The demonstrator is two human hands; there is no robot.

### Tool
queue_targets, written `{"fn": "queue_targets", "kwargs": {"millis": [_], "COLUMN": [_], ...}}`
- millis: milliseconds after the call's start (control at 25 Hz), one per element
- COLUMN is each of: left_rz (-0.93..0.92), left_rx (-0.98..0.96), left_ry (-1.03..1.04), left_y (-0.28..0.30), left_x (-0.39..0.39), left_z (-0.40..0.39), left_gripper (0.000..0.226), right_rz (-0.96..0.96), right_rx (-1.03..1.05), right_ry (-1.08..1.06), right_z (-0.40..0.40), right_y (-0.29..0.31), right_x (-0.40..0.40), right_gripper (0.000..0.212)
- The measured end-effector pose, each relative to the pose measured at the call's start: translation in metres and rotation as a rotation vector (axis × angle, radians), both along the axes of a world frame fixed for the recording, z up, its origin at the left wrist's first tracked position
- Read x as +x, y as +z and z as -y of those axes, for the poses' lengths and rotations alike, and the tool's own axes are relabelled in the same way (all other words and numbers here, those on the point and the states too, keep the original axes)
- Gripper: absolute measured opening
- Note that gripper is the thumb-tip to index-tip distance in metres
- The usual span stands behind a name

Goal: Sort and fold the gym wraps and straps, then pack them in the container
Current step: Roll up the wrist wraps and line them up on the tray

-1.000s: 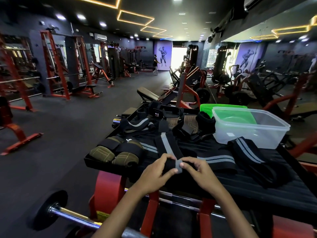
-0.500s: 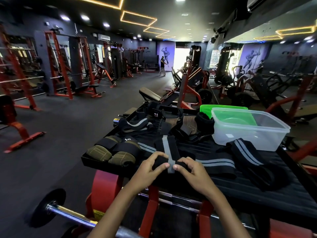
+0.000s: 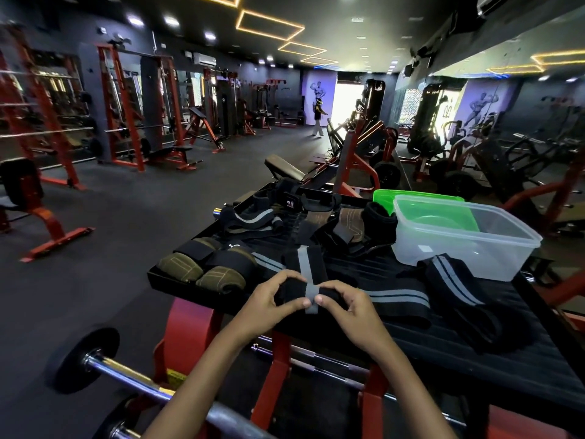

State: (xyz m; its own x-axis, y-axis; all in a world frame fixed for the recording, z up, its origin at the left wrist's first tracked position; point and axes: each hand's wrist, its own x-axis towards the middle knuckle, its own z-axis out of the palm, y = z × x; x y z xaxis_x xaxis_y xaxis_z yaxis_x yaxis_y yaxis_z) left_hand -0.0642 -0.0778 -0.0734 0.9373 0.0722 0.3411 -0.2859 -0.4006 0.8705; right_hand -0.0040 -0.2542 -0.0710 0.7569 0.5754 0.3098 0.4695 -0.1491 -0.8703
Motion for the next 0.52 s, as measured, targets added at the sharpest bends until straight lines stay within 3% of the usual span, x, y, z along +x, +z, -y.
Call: {"fn": "queue_targets", "kwargs": {"millis": [160,280,360,440,520], "left_rz": [-0.017,-0.043,-0.08,-0.103,-0.104], "left_rx": [0.003,-0.038,-0.037,0.092,0.312], "left_ry": [0.02,-0.039,-0.118,-0.156,-0.142], "left_y": [0.0,0.006,0.012,0.021,0.032], "left_x": [0.001,0.0,0.002,0.007,0.013], "left_z": [-0.001,-0.004,-0.006,-0.006,-0.004], "left_gripper": [0.022,0.037,0.029,0.019,0.026], "right_rz": [0.0,0.219,0.261,0.249,0.182], "right_rx": [-0.013,-0.114,-0.076,-0.023,0.005], "right_ry": [0.03,-0.037,-0.081,-0.146,-0.182], "right_z": [0.0,-0.001,-0.003,-0.005,-0.009], "right_y": [0.002,0.001,0.006,0.014,0.019], "right_x": [0.0,-0.004,-0.003,0.003,0.011], "right_gripper": [0.014,0.025,0.02,0.016,0.019]}}
